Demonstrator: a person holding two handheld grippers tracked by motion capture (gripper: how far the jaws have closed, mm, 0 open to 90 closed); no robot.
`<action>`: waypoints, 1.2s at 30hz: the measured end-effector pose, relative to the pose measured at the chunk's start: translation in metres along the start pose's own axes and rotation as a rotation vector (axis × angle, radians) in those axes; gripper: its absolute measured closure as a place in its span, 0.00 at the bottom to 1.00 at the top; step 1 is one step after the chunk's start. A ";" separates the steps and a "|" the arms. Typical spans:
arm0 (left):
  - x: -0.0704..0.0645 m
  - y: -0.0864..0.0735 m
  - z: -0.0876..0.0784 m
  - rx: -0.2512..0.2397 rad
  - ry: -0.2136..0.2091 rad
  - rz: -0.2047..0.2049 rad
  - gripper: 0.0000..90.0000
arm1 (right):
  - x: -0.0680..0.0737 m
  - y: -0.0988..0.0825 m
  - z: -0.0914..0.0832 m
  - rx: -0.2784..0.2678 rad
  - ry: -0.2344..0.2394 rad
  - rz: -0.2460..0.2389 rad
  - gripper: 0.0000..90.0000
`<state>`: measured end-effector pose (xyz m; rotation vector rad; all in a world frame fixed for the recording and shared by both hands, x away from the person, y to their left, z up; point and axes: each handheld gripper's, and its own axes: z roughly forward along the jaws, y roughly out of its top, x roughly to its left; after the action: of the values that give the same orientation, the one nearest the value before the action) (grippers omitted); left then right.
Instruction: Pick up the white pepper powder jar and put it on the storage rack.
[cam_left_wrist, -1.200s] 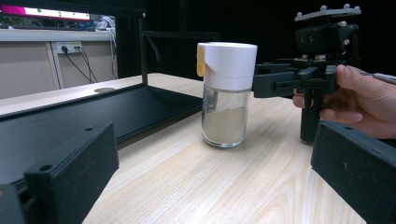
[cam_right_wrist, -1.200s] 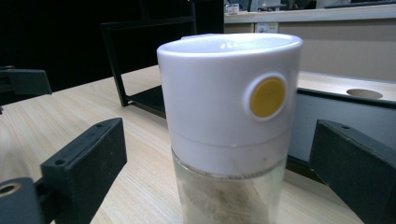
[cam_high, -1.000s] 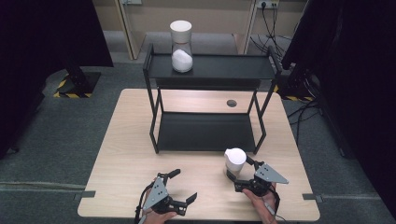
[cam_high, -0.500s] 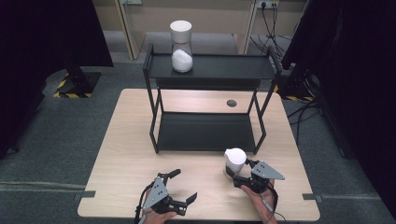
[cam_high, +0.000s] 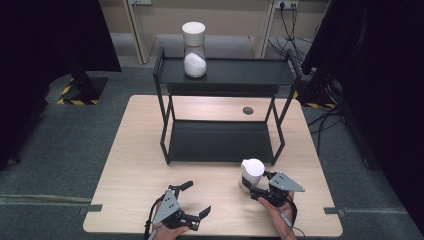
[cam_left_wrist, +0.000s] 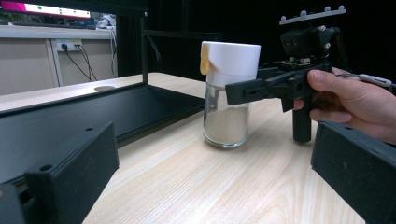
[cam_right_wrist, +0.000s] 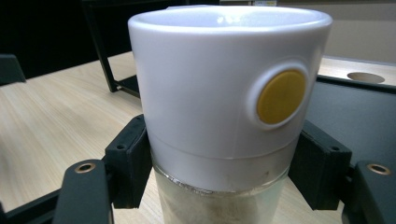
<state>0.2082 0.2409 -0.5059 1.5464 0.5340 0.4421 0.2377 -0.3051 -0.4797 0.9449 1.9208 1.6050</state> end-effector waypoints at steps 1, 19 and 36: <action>0.000 0.000 0.000 -0.002 0.001 -0.002 0.00 | 0.001 0.001 -0.001 -0.002 -0.001 -0.006 0.34; 0.001 0.000 -0.001 0.003 0.008 -0.013 0.00 | 0.010 0.029 -0.006 -0.034 0.035 -0.072 0.34; 0.001 0.000 0.000 0.008 0.013 -0.026 0.00 | 0.004 0.076 -0.005 -0.045 0.083 -0.083 0.34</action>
<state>0.2089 0.2418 -0.5064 1.5434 0.5664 0.4311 0.2474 -0.2990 -0.4045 0.7810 1.9433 1.6556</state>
